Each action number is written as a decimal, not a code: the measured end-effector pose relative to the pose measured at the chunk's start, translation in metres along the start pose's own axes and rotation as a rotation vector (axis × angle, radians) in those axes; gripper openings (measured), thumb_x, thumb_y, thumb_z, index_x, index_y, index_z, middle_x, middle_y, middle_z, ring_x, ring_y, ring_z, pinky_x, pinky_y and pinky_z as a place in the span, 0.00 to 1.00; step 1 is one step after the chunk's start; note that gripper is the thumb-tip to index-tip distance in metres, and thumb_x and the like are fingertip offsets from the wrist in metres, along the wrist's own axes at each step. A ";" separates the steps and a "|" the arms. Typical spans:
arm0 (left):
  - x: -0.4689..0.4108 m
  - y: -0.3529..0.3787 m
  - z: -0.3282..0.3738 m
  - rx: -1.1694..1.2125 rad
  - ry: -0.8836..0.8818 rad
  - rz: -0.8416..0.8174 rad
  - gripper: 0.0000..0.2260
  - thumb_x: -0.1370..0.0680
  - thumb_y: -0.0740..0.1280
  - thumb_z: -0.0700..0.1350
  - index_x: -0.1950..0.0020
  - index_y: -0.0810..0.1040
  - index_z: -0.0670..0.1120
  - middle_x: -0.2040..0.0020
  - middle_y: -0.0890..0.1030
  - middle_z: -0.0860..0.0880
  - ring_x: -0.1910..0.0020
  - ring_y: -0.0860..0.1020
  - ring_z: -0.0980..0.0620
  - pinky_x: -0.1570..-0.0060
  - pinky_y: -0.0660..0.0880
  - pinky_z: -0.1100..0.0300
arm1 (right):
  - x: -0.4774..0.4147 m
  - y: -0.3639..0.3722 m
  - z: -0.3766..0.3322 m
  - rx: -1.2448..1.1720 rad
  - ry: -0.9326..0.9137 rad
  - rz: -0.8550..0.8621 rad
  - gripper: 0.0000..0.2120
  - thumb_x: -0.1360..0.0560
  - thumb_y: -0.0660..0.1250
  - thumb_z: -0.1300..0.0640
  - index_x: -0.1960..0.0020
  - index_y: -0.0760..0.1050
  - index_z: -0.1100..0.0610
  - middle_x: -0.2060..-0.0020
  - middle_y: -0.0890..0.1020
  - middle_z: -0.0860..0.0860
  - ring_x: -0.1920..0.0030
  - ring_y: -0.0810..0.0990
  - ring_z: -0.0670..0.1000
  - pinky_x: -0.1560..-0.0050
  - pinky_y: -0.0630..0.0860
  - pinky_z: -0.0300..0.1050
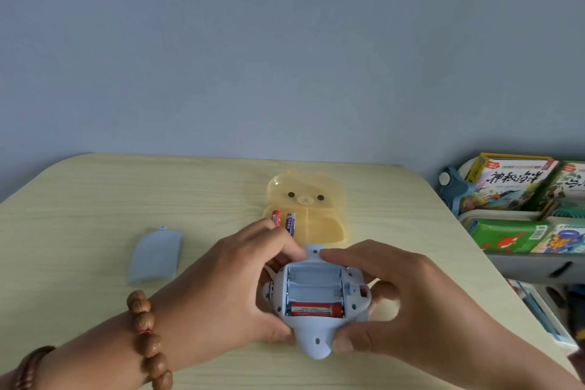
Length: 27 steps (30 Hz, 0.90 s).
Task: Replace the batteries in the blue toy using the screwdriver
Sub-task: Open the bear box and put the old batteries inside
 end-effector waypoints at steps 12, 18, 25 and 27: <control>-0.002 0.013 0.037 -0.057 -0.192 0.097 0.18 0.30 0.68 0.60 0.48 0.62 0.58 0.49 0.69 0.61 0.53 0.72 0.62 0.60 0.68 0.68 | 0.007 -0.001 0.005 -0.005 -0.004 0.074 0.35 0.39 0.84 0.48 0.34 0.78 0.40 0.45 0.81 0.42 0.55 0.82 0.49 0.61 0.82 0.43; -0.009 0.020 0.046 -0.087 -0.247 0.168 0.22 0.31 0.69 0.59 0.51 0.58 0.55 0.52 0.66 0.61 0.52 0.69 0.60 0.66 0.63 0.69 | 0.008 -0.002 -0.001 0.033 -0.037 0.081 0.36 0.38 0.82 0.50 0.32 0.77 0.40 0.46 0.81 0.42 0.56 0.82 0.45 0.61 0.81 0.39; -0.014 0.027 0.049 0.046 -0.271 0.183 0.24 0.33 0.72 0.55 0.48 0.59 0.56 0.53 0.59 0.65 0.48 0.67 0.59 0.51 0.74 0.65 | 0.007 -0.005 -0.005 0.089 -0.062 0.081 0.37 0.39 0.84 0.49 0.33 0.76 0.37 0.48 0.82 0.41 0.55 0.80 0.40 0.62 0.73 0.27; -0.014 0.028 0.048 0.069 -0.291 0.178 0.25 0.33 0.72 0.55 0.48 0.58 0.55 0.53 0.59 0.65 0.49 0.68 0.58 0.51 0.77 0.62 | 0.008 -0.005 -0.003 0.075 -0.056 0.083 0.37 0.39 0.84 0.50 0.32 0.77 0.39 0.48 0.82 0.41 0.57 0.80 0.40 0.63 0.73 0.27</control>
Point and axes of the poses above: each hand's wrist, its own x-axis away from the middle knuckle, its own y-axis out of the palm, z = x × y, the point moved 6 cm from there along -x, towards the middle knuckle
